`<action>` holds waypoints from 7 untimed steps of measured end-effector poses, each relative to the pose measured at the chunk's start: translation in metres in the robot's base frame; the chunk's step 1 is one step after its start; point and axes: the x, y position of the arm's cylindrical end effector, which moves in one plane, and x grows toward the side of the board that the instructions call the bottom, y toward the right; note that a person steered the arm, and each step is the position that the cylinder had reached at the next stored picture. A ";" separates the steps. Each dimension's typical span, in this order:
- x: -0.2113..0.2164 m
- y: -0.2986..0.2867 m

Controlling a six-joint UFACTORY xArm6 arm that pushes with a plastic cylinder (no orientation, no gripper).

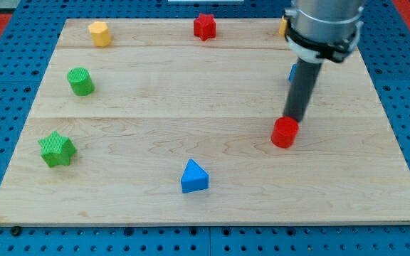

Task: Slide the red circle towards the bottom right of the board

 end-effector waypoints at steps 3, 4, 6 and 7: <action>-0.003 0.053; -0.037 0.001; -0.005 -0.046; 0.032 -0.030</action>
